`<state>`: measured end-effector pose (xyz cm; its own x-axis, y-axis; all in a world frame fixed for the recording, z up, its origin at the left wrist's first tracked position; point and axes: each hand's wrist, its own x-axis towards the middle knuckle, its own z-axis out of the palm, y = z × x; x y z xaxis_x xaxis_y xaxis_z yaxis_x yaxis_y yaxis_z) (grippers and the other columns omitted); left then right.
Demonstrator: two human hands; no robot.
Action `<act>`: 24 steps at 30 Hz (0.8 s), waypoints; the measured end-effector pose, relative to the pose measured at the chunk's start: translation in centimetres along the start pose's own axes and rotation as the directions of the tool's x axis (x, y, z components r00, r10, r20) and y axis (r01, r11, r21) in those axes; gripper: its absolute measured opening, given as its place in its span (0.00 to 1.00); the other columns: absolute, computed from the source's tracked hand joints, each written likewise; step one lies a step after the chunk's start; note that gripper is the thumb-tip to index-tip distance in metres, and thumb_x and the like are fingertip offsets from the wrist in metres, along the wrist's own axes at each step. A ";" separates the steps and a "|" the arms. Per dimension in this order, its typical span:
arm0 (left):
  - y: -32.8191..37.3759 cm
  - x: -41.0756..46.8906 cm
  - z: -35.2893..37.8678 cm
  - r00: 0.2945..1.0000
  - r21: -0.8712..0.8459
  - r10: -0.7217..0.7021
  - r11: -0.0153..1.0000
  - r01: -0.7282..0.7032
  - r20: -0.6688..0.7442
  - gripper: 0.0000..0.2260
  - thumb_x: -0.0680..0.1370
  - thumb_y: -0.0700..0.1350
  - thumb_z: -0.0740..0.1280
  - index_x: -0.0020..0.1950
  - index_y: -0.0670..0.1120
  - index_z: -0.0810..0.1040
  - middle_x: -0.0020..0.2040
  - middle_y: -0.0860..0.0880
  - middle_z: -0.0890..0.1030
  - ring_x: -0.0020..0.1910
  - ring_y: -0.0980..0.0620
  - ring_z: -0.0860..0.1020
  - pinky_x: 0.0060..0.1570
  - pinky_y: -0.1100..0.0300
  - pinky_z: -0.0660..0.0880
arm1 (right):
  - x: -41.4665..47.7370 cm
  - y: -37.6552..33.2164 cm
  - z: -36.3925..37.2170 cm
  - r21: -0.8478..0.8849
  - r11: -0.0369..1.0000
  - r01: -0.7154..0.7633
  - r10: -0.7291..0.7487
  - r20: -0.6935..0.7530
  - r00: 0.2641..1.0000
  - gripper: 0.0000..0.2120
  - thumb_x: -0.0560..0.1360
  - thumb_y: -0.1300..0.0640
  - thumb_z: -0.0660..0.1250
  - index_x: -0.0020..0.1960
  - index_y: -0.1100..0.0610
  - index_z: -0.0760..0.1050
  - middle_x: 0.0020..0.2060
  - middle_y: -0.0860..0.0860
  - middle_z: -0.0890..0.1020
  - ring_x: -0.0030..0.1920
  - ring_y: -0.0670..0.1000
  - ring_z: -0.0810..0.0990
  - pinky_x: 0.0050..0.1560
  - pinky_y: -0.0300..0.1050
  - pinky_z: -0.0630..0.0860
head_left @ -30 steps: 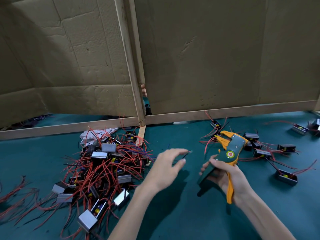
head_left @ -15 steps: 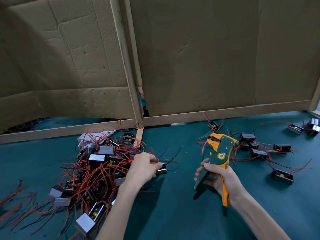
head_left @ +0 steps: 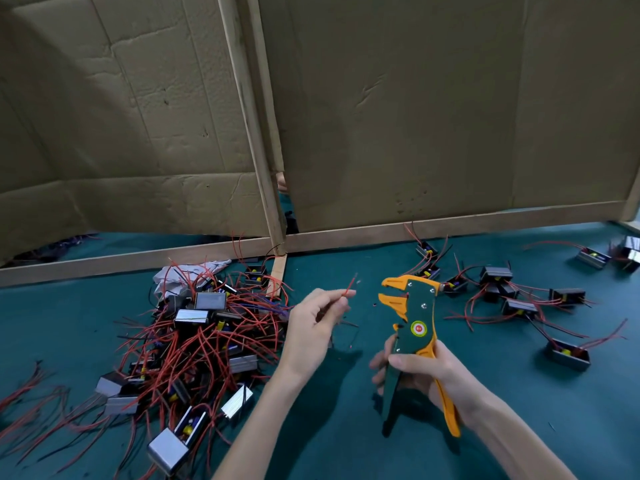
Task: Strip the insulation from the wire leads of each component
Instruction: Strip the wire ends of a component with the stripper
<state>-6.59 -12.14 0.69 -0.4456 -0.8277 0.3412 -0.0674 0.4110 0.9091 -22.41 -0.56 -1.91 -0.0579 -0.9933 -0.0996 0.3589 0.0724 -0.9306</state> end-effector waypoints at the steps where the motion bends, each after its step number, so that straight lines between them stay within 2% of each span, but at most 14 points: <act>1: 0.3 0.1 -0.2 1.000 -0.007 0.008 1.000 -0.008 0.022 0.10 0.78 0.39 0.66 0.50 0.55 0.82 0.40 0.56 0.80 0.42 0.60 0.78 0.45 0.70 0.72 | -0.1 0.0 0.1 -0.008 1.000 -0.009 0.009 0.019 1.000 0.11 0.63 0.59 0.76 0.42 0.62 0.78 0.41 0.67 0.80 0.40 0.64 0.81 0.42 0.55 0.79; 5: 1.4 0.2 -1.0 0.995 0.002 0.024 1.000 -0.025 0.100 0.08 0.76 0.40 0.70 0.47 0.55 0.81 0.35 0.54 0.79 0.36 0.57 0.76 0.40 0.67 0.71 | -0.3 0.0 0.3 -0.037 0.998 -0.043 0.046 0.081 0.996 0.12 0.63 0.58 0.77 0.43 0.62 0.79 0.37 0.66 0.80 0.39 0.63 0.81 0.45 0.57 0.79; 9: 1.9 0.3 -1.6 0.993 0.034 0.051 0.998 -0.055 0.105 0.04 0.75 0.42 0.71 0.43 0.51 0.82 0.31 0.56 0.76 0.32 0.57 0.70 0.35 0.66 0.67 | -0.4 0.0 0.3 -0.026 0.998 -0.057 0.060 0.096 0.994 0.14 0.63 0.59 0.77 0.44 0.64 0.79 0.37 0.67 0.79 0.38 0.63 0.81 0.43 0.56 0.79; 14: 2.1 0.3 -1.6 0.993 -0.001 0.018 1.000 -0.018 0.119 0.04 0.75 0.42 0.71 0.42 0.50 0.83 0.35 0.56 0.81 0.35 0.59 0.74 0.38 0.68 0.70 | -0.7 -0.2 0.4 -0.038 0.997 -0.069 0.073 0.122 0.990 0.13 0.64 0.61 0.76 0.46 0.64 0.78 0.38 0.68 0.79 0.38 0.64 0.81 0.44 0.57 0.79; 20: 1.6 0.3 -1.4 0.987 0.009 -0.034 0.999 0.033 0.155 0.05 0.74 0.43 0.72 0.40 0.53 0.83 0.38 0.53 0.82 0.39 0.57 0.77 0.43 0.60 0.73 | -0.7 -0.1 0.6 -0.060 0.996 -0.066 0.074 0.144 0.987 0.14 0.65 0.60 0.75 0.46 0.65 0.77 0.37 0.67 0.80 0.38 0.63 0.81 0.45 0.57 0.80; 24: 1.4 0.4 -1.5 0.986 0.010 -0.048 0.999 0.047 0.162 0.06 0.74 0.43 0.72 0.39 0.54 0.83 0.37 0.52 0.82 0.38 0.56 0.76 0.42 0.60 0.73 | -0.8 -0.1 0.5 -0.063 0.995 -0.073 0.082 0.146 0.986 0.13 0.65 0.61 0.76 0.45 0.65 0.77 0.37 0.66 0.79 0.38 0.63 0.81 0.44 0.57 0.80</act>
<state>-5.52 -12.43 2.41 -0.5808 -0.7735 0.2536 -0.0972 0.3752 0.9219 -21.89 0.16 -1.56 0.1085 -0.9865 -0.1227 0.3026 0.1504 -0.9412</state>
